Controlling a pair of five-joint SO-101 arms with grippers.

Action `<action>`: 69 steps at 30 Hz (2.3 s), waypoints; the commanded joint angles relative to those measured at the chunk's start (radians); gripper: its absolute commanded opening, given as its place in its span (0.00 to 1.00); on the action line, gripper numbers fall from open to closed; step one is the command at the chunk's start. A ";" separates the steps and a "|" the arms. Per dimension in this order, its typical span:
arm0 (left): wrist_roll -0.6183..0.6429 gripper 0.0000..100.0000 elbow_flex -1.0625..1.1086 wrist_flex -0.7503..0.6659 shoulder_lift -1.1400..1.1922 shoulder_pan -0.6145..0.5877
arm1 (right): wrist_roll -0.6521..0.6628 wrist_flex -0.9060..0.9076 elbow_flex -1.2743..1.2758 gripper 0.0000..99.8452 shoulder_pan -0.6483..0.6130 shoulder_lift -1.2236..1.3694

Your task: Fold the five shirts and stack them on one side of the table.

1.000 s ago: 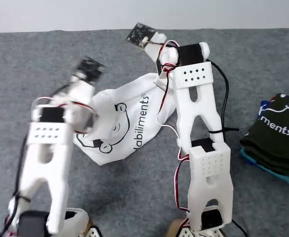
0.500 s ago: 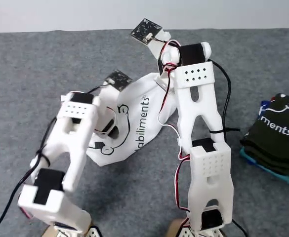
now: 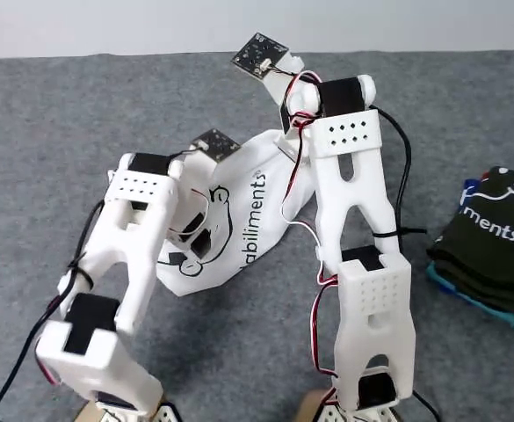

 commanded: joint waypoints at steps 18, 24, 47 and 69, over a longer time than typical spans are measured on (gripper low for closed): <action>-0.015 0.21 -0.087 -0.035 -0.075 -0.092 | -0.014 0.038 -0.044 0.01 0.013 -0.071; -0.015 0.21 -0.088 -0.040 -0.074 -0.095 | -0.014 0.038 -0.044 0.01 0.012 -0.068; -0.017 0.21 -0.130 -0.040 -0.083 -0.101 | -0.051 0.038 -0.046 0.01 0.010 -0.068; -0.017 0.17 -0.165 -0.040 0.080 -0.094 | -0.052 0.038 -0.046 0.01 0.010 -0.071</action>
